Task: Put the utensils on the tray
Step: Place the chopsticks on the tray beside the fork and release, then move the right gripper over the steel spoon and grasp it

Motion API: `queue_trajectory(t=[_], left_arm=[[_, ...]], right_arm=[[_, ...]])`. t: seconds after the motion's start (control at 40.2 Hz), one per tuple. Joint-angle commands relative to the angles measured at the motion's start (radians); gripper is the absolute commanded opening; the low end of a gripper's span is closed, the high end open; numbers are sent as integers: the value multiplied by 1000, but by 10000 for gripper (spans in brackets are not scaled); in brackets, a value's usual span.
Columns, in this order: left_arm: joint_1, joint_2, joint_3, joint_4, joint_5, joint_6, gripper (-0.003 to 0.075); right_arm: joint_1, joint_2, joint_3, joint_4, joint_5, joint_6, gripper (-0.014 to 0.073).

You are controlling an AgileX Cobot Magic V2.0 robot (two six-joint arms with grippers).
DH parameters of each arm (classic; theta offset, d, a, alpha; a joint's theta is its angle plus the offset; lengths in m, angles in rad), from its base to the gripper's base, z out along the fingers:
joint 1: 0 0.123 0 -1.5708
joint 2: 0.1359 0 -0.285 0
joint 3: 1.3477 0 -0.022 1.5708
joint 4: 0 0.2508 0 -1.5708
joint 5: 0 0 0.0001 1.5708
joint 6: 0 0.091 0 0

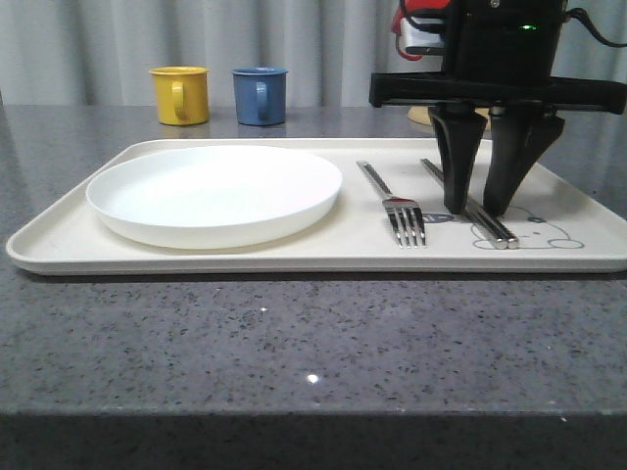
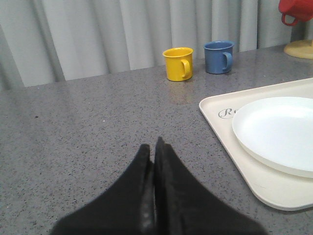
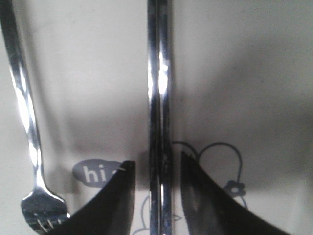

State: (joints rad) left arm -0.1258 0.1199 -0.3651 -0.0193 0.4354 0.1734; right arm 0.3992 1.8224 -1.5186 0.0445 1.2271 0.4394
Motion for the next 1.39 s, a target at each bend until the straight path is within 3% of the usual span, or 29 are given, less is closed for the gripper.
queue_trajectory(t=[0.0,0.199,0.348,0.597,0.87,1.367], left_arm=[[-8,13,-28,-10,-87,-2,-18],[-8,13,-28,-10,-87,-2,-18],[-8,13,-28,-10,-88,-2,-18],[-8,13,-28,-10,-88,-2,-18],[-8,13,-28,-10,-88,-2,-18],[-8,13,-28,-10,-88,-2,-18]], right_arm=[[-3,-64,-32,-25,41,-6,342],[-30,-117,-50,-143,109,-60,342],[-107,-175,-50,-192,109,-122,342],[-356,-204,-46,-198,109,-289,342],[-599,-155,-46,-198,80,-362,342],[-643,-27,-46,-224,-23,-383,342]])
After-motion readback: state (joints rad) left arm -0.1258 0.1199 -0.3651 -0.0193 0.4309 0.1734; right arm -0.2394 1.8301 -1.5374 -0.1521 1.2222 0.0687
